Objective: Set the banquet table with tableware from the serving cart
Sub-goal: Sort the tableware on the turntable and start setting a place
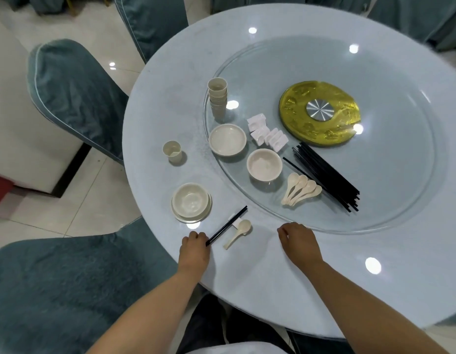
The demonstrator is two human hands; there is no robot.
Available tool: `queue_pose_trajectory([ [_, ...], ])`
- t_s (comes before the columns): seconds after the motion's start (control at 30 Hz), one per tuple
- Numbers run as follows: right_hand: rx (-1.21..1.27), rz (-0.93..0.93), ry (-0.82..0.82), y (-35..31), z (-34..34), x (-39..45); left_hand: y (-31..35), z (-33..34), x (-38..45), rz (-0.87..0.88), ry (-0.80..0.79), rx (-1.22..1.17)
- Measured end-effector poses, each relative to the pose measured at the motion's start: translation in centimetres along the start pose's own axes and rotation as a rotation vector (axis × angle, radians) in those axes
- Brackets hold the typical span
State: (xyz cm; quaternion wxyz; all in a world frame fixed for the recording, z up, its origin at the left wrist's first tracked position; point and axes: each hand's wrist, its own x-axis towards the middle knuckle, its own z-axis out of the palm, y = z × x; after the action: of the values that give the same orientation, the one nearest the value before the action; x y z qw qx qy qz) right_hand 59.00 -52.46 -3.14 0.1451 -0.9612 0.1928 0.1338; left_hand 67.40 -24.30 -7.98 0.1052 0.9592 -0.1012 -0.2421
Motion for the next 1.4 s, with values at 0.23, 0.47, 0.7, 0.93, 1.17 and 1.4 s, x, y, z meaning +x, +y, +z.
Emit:
queue_pose_trajectory([
  [0.23, 0.124, 0.042, 0.022, -0.3, -4.4, 1.4, 2.6, -5.0, 1.0, 0.064, 0.047, -0.117],
  [0.47, 0.169, 0.059, 0.011, -1.7, -7.6, 3.7, 4.9, -10.5, 3.0, 0.122, 0.157, -0.202],
  [0.7, 0.245, -0.008, -0.032, -7.1, -8.2, 8.1, 2.2, -16.6, 9.4, 0.071, 0.245, -0.206],
  [0.93, 0.286, -0.024, -0.063, -11.9, -7.0, 12.4, -2.2, -20.5, 19.0, -0.026, 0.168, -0.101],
  [1.17, 0.263, -0.020, -0.081, -14.7, -4.7, 15.8, -5.2, -20.2, 25.6, 0.017, -0.132, -0.050],
  [1.4, 0.259, -0.023, -0.112, -15.9, -4.1, 16.4, -4.2, -18.7, 24.9, 0.115, -0.160, -0.117],
])
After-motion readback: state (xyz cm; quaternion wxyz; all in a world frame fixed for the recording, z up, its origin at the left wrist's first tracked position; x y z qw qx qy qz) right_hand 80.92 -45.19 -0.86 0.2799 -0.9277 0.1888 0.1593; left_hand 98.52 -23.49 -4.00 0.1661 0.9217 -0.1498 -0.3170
